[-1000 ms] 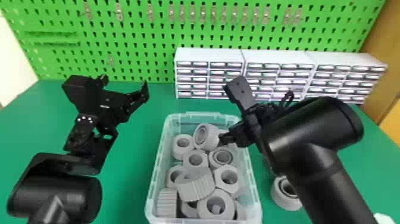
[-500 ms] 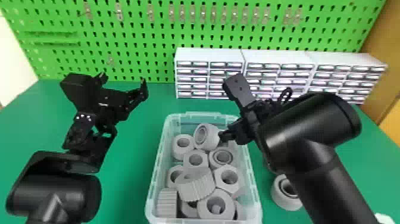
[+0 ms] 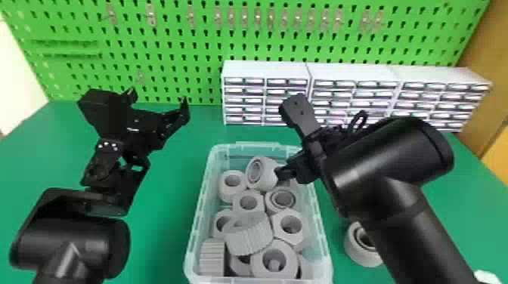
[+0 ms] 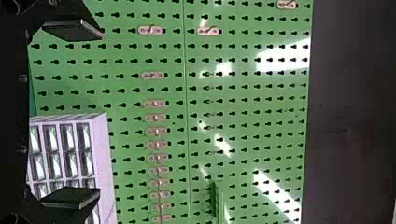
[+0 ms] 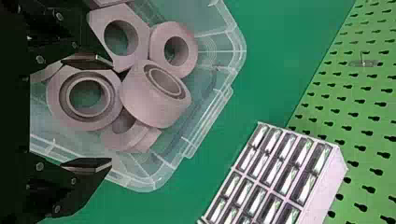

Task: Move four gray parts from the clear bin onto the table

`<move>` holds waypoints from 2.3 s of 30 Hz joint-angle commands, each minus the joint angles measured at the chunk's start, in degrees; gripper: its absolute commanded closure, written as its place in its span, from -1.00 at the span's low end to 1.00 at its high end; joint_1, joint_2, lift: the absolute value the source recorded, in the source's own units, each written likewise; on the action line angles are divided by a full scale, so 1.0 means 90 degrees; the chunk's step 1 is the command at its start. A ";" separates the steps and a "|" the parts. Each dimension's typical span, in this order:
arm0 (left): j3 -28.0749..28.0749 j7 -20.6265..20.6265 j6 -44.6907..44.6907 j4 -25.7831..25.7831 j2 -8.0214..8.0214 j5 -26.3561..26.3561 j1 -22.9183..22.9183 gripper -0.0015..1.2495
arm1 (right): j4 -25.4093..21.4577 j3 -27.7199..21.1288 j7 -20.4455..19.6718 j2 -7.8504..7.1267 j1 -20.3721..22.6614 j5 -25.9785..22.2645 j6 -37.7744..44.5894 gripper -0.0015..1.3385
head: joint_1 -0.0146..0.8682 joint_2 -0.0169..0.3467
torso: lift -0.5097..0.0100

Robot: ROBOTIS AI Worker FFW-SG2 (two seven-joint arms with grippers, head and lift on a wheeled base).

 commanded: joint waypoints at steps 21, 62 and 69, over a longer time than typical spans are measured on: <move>-0.0081 0.0000 0.0010 0.0010 0.0000 -0.0083 -0.0009 -0.82 | 0.0353 0.0189 0.0000 0.0028 -0.0195 -0.0005 -0.0065 -0.23 | 0.57 -0.72 | 0.77; -0.0228 0.0000 0.0039 0.0078 0.0117 -0.0024 -0.0038 -0.82 | 0.3605 0.1146 -0.0761 0.0321 -0.1406 -0.1069 -0.2633 -0.22 | 0.57 -0.72 | 0.77; -0.0237 0.0000 0.0039 0.0078 0.0127 -0.0005 -0.0048 -0.82 | 0.3907 0.1273 -0.1025 0.0340 -0.1465 -0.1108 -0.2906 -0.22 | 0.57 -0.72 | 0.77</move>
